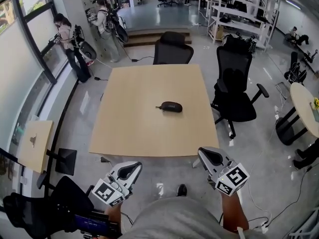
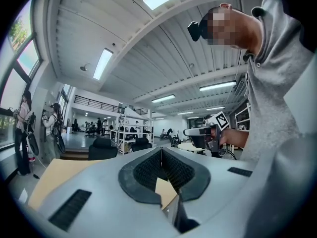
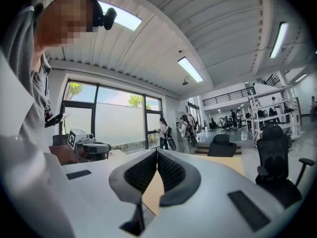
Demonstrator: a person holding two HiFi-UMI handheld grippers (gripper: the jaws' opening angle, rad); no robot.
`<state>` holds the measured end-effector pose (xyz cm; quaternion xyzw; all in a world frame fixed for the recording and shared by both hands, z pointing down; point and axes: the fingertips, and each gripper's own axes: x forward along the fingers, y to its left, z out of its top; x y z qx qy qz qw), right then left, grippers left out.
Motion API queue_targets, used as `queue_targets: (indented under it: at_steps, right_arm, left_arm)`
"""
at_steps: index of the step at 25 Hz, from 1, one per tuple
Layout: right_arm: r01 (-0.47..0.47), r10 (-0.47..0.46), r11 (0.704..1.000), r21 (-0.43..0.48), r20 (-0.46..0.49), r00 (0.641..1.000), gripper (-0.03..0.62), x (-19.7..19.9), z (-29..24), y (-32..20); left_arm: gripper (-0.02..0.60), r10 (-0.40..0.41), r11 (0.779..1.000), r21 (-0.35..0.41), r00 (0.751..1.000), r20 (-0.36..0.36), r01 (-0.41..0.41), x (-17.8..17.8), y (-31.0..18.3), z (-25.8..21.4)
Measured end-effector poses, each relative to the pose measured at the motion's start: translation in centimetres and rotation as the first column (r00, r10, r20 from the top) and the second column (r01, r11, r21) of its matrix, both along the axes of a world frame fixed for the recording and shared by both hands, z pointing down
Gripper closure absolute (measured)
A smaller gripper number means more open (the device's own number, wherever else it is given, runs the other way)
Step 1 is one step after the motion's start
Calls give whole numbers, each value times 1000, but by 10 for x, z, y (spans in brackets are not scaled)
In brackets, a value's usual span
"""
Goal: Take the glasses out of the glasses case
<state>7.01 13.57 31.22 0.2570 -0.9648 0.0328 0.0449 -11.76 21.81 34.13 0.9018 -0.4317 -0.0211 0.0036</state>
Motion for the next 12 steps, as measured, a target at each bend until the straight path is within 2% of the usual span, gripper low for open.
queue_targets:
  at_steps: [5, 12]
  right_arm:
    - [46, -47, 999, -16, -15, 999, 586, 6, 5, -44]
    - [115, -115, 993, -29, -1, 993, 586, 13, 5, -99]
  left_arm:
    - [575, -43, 999, 11, 999, -19, 43, 12, -40, -4]
    - [575, -94, 995, -14, 996, -9, 94, 29, -91, -3]
